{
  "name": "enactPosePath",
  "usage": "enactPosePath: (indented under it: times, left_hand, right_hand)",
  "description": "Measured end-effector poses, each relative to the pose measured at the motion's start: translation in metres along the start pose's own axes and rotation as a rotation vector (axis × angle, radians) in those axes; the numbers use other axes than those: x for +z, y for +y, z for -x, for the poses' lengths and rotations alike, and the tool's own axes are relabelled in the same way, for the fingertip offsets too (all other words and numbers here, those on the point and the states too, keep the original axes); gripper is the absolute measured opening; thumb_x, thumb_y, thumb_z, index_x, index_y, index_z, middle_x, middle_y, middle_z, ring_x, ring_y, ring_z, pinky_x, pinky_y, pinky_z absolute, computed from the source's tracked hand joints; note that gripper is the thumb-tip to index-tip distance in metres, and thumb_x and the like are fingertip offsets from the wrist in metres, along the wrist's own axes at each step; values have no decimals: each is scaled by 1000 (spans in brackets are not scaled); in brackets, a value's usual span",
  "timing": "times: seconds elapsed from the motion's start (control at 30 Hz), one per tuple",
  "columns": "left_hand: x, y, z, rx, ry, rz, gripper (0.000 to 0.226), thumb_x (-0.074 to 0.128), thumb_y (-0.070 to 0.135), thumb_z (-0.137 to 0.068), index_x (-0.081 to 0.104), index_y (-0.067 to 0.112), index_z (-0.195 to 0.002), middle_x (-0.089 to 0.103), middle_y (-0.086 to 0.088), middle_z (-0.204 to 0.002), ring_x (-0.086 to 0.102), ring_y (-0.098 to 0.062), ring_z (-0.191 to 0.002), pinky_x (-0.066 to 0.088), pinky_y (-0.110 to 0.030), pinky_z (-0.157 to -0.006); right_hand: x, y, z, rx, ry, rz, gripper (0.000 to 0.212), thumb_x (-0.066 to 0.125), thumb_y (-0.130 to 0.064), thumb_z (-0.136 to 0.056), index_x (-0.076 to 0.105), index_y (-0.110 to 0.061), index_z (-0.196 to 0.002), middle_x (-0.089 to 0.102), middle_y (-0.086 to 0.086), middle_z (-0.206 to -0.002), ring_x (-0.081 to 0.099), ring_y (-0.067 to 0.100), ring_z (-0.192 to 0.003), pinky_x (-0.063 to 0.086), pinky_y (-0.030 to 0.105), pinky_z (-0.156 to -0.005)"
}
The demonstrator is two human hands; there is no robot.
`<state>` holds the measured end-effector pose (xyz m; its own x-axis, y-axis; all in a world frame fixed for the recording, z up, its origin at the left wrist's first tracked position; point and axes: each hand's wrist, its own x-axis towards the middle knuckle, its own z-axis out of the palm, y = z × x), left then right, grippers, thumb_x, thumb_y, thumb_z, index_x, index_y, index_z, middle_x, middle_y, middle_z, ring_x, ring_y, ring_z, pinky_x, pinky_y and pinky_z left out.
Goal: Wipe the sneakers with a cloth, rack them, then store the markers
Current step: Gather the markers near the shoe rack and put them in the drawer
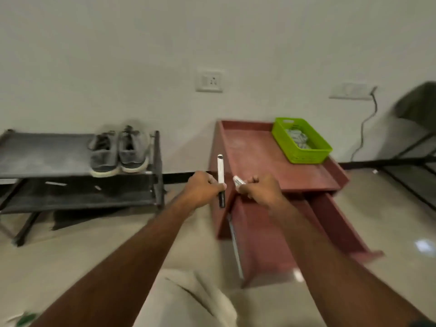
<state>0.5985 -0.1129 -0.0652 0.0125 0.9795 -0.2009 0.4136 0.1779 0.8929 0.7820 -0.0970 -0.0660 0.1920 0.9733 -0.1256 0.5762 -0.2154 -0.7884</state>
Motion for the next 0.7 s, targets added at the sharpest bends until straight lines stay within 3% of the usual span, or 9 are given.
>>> enactPosePath:
  times: [0.1, 0.23, 0.33, 0.4, 0.5, 0.57, 0.7]
  left_hand:
    - [99, 12, 6, -66, -162, -39, 26, 76, 23, -84, 66, 6, -66, 51, 1, -48, 43, -7, -36, 31, -14, -39]
    - [192, -4, 4, -202, -291, -154, 18, 76, 17, -81, 69, 2, -75, 61, -5, -59, 54, -16, -47, 40, -22, -44]
    - [226, -15, -10, -304, -226, -197, 19, 74, 12, -85, 66, 1, -97, 66, -11, -81, 60, -16, -56, 39, -19, -37]
    - [238, -19, -22, -337, -172, -249, 20, 76, 16, -87, 64, 3, -97, 67, -10, -80, 62, -16, -55, 43, -21, -37]
    - [255, -28, -43, -407, -126, -301, 21, 72, 19, -91, 65, 0, -97, 68, -10, -68, 68, -18, -53, 61, -32, -56]
    - [265, -35, -54, -445, -111, -300, 23, 70, 18, -93, 64, -3, -102, 66, -11, -67, 72, -22, -60, 63, -37, -65]
    - [283, -44, -69, -456, -80, -354, 28, 71, 16, -92, 63, -2, -112, 68, -16, -99, 72, -29, -74, 52, -30, -46]
  right_hand:
    - [-63, 64, -9, 117, 56, 62, 18, 83, -23, -56, 69, -11, -55, 68, 6, -58, 54, 14, -52, 45, 32, -54]
    - [-103, 132, -14, 260, 53, 101, 15, 83, -22, -54, 75, -11, -63, 72, 12, -66, 54, 16, -50, 43, 30, -52]
    - [-107, 171, -27, 324, 30, 131, 13, 84, -17, -60, 77, -9, -68, 71, 12, -65, 59, 19, -54, 48, 29, -55]
    - [-100, 191, -38, 349, -13, 166, 14, 84, -15, -62, 75, -7, -71, 70, 11, -66, 61, 22, -57, 50, 29, -55]
    - [-88, 214, -61, 391, -89, 253, 18, 84, -17, -65, 72, -7, -71, 70, 6, -68, 67, 20, -61, 58, 32, -60]
    - [-76, 225, -75, 418, -167, 253, 16, 81, -16, -69, 68, -9, -72, 68, 5, -74, 62, 13, -52, 59, 34, -66]
    - [-53, 243, -99, 417, -227, 370, 22, 80, -19, -70, 74, -4, -84, 68, 9, -72, 60, 17, -53, 52, 29, -50]
